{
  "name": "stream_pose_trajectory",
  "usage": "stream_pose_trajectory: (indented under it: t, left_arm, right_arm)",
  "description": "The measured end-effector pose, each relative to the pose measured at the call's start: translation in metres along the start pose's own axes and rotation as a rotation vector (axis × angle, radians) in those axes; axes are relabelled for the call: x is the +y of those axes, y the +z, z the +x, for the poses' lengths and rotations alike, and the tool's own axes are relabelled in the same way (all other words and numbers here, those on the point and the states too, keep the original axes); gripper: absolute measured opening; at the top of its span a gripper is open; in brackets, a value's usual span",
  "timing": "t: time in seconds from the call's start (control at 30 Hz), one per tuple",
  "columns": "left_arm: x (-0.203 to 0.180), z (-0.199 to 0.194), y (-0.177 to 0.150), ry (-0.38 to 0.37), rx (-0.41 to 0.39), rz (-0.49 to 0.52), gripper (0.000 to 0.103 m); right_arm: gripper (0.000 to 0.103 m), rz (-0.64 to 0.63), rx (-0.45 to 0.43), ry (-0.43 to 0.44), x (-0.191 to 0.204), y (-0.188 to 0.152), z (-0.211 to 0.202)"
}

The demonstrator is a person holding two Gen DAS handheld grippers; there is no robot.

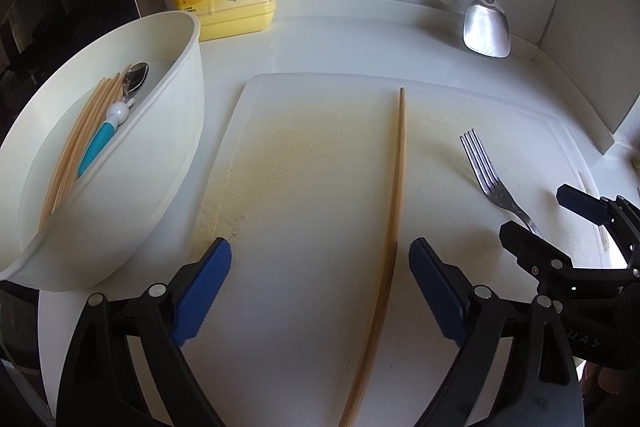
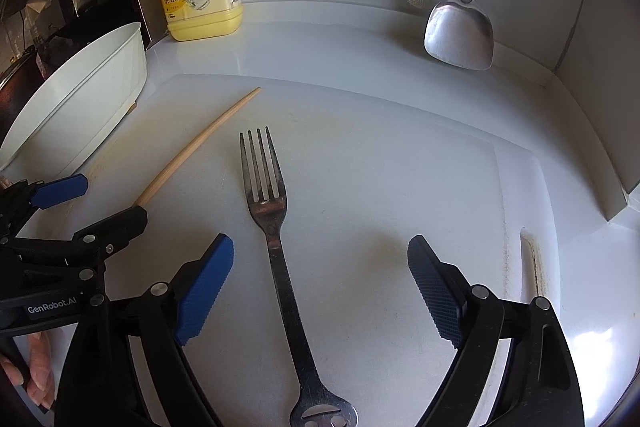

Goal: Organize utensils
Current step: 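Move the right tool over the steel fork while the left approaches the chopstick, then close the right gripper on the fork while the left closes on the chopstick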

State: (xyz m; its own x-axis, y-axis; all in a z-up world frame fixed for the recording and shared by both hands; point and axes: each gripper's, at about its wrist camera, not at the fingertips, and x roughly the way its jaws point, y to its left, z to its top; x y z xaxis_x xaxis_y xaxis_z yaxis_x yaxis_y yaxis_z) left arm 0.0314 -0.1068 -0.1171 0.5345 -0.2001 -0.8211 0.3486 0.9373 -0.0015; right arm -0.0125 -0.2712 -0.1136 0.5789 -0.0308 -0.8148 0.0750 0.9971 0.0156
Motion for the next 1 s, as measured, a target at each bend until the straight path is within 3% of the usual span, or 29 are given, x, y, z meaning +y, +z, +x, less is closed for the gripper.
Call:
stream_pose_trajectory:
  t: [0.13, 0.27, 0.43, 0.6, 0.67, 0.7, 1.0]
  left_arm:
    - [-0.007, -0.003, 0.002, -0.023, -0.009, 0.032, 0.065]
    - [-0.01, -0.004, 0.003, -0.036, -0.016, 0.047, 0.054]
    - [-0.017, -0.004, 0.006, -0.052, -0.021, 0.072, 0.03]
    - [-0.025, -0.004, 0.005, -0.067, -0.026, 0.089, 0.016]
    - [-0.027, -0.004, 0.005, -0.081, -0.026, 0.096, 0.008]
    - [-0.028, -0.004, 0.004, -0.076, -0.027, 0.099, 0.008]
    - [-0.021, -0.007, 0.003, -0.094, -0.018, 0.063, 0.007]
  right_arm:
    - [0.076, -0.019, -0.01, 0.016, 0.001, 0.0, -0.002]
    - [0.054, -0.074, -0.039, 0.039, 0.011, -0.004, -0.008]
    - [0.038, -0.105, -0.056, 0.044, 0.02, -0.006, -0.012]
    - [0.028, -0.12, -0.063, 0.056, 0.024, -0.006, -0.012]
    - [0.016, -0.131, -0.067, 0.039, 0.026, -0.006, -0.012]
    - [0.008, -0.133, -0.067, 0.031, 0.025, -0.006, -0.012]
    - [0.006, -0.092, -0.078, 0.032, 0.023, -0.01, -0.014]
